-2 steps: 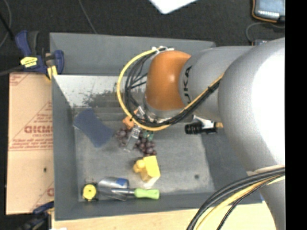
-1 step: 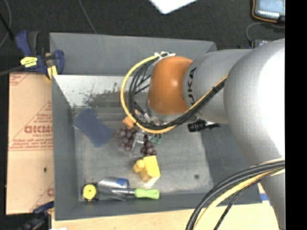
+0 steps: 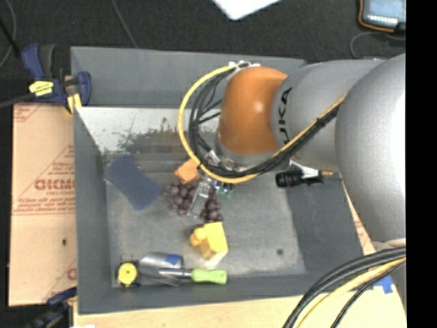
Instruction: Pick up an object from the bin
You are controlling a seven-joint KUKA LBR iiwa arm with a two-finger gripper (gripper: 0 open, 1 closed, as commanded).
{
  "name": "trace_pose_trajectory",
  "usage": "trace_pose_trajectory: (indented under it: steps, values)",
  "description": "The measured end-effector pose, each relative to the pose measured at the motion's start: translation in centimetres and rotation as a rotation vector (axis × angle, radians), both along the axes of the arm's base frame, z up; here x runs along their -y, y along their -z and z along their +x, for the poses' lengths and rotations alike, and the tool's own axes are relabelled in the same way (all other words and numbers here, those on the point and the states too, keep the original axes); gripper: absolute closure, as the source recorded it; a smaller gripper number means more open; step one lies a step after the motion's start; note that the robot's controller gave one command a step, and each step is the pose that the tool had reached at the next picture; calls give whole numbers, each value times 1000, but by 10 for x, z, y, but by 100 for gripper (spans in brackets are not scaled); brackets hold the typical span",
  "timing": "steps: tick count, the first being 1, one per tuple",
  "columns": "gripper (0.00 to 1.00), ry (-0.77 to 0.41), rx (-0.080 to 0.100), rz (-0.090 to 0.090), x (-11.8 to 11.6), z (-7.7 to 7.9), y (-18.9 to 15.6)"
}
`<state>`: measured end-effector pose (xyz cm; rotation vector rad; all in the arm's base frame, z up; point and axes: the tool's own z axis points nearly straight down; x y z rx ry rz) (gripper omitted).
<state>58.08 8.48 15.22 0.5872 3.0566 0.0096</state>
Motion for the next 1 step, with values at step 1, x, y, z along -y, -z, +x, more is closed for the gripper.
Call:
trace_pose_trajectory:
  steps: [1]
  values:
    - [0, 39, 26, 4, 5, 11, 13]
